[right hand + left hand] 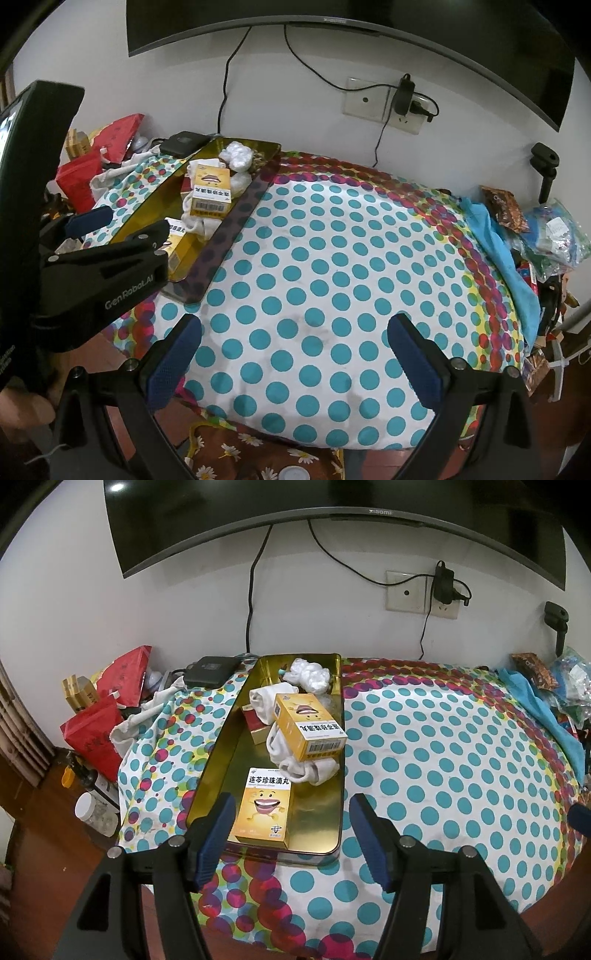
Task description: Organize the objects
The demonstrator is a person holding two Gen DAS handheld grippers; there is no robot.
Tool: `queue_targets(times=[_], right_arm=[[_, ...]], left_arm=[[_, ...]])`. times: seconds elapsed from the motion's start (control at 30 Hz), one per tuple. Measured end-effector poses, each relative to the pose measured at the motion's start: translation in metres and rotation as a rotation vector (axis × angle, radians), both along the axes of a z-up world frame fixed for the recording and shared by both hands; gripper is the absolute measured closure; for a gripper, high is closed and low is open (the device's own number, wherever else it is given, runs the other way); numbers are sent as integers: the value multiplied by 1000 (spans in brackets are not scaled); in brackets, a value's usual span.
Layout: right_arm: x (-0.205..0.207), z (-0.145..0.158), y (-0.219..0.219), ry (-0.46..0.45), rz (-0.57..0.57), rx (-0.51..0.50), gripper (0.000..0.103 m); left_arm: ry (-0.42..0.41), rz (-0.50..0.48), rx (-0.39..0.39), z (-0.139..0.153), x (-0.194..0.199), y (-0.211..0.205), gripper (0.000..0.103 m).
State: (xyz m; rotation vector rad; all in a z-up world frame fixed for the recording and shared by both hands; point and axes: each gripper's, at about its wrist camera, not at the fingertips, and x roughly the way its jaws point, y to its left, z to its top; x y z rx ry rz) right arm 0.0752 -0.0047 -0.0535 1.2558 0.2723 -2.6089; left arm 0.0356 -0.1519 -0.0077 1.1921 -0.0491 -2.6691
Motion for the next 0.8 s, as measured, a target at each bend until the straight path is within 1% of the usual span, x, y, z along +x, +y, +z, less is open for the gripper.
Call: queue_targets(times=[0.1, 0.2, 0.3, 0.37, 0.47, 0.57, 0.73, 0.8], right_arm=[[0, 0, -2, -7, 9, 1, 3], [0, -1, -2, -16, 17, -1, 3], [-1, -3, -3, -26, 20, -4, 3], [-1, -4, -3, -29, 24, -8, 3], [-1, -4, -3, -28, 25, -3, 3], [-1, -5, -3, -33, 21, -3, 3], [-2, -5, -3, -33, 23, -2, 3], [-3, -5, -3, -32, 21, -2, 3]], left_arm=[[-6, 1, 21, 0, -1, -1, 37], [-19, 4, 22, -2, -3, 0, 37], [-36, 6, 32, -5, -6, 1, 33], [-33, 4, 47, -6, -7, 1, 31], [-24, -13, 64, -4, -7, 1, 30], [11, -32, 39, 1, -4, 5, 30], [13, -59, 30, 2, -6, 10, 30], [6, -42, 20, 1, -7, 10, 30]])
